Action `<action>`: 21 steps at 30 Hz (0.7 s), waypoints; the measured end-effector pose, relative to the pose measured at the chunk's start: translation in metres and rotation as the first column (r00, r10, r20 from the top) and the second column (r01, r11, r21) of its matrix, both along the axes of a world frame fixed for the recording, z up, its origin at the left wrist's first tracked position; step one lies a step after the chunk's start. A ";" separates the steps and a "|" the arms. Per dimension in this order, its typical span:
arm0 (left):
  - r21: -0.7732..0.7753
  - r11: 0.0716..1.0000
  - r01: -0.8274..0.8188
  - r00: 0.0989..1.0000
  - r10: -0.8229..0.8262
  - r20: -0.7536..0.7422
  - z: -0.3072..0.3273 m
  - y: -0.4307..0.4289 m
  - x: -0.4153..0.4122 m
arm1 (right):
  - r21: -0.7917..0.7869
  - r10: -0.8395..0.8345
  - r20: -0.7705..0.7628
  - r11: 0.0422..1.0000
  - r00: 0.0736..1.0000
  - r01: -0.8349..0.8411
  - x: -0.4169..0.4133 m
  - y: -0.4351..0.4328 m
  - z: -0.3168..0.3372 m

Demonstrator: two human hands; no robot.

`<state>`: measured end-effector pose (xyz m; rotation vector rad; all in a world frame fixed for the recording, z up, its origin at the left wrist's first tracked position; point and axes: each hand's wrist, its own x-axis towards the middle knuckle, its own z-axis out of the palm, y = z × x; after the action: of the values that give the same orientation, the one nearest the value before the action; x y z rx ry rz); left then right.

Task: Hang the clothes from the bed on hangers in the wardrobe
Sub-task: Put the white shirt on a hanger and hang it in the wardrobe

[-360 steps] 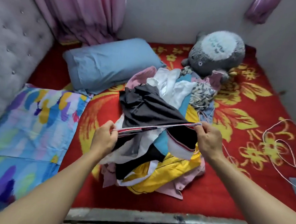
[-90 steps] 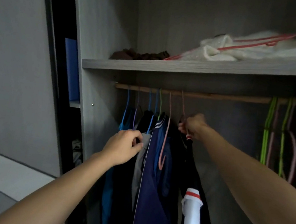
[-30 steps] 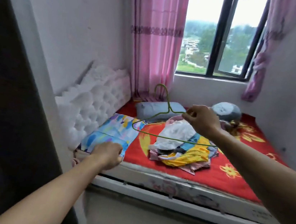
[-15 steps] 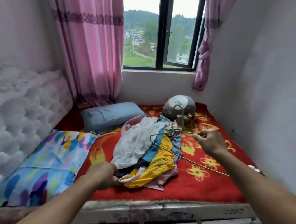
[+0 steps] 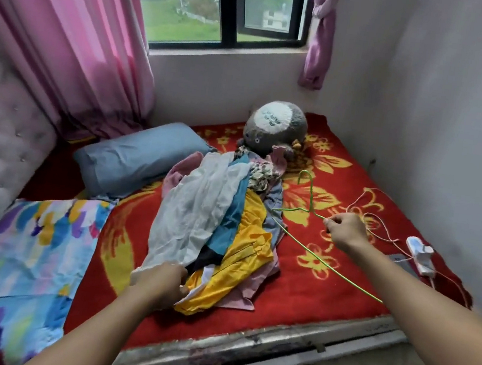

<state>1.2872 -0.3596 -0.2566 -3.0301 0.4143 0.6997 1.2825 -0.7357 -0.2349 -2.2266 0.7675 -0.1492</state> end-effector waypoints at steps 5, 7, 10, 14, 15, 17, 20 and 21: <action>0.035 0.998 -0.046 0.995 0.049 -0.092 -0.054 -0.016 0.094 | 0.091 -0.065 -0.124 0.993 0.990 0.077 0.120 -0.015 -0.085; 0.020 0.996 -0.087 0.988 0.089 -0.127 -0.071 -0.022 0.123 | 0.118 -0.083 -0.168 0.988 0.982 0.103 0.162 -0.020 -0.115; -0.056 0.981 -0.183 0.975 0.174 -0.140 -0.098 -0.024 0.151 | 0.141 -0.050 -0.224 0.986 0.973 0.083 0.217 -0.019 -0.156; -0.055 0.945 -0.322 0.921 0.299 -0.247 -0.151 -0.003 0.164 | 0.142 0.076 -0.394 0.990 0.916 -0.021 0.256 0.007 -0.216; -0.033 0.943 -0.332 0.910 0.311 -0.274 -0.167 0.004 0.164 | 0.137 0.120 -0.433 0.988 0.893 -0.066 0.261 0.017 -0.234; 0.010 0.940 -0.342 0.889 0.327 -0.320 -0.197 0.019 0.165 | 0.160 0.176 -0.496 0.981 0.851 -0.110 0.266 0.037 -0.273; 0.050 0.930 -0.365 0.861 0.358 -0.363 -0.232 0.043 0.170 | 0.173 0.188 -0.575 0.979 0.796 -0.107 0.268 0.068 -0.317; 0.054 0.925 -0.377 0.851 0.369 -0.374 -0.240 0.051 0.172 | 0.153 0.200 -0.603 0.979 0.772 -0.134 0.267 0.077 -0.325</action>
<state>1.4593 -0.3085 -0.4968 -3.0140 -0.1899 1.3200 1.5497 -0.6584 -0.5598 -2.2366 0.8773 0.7343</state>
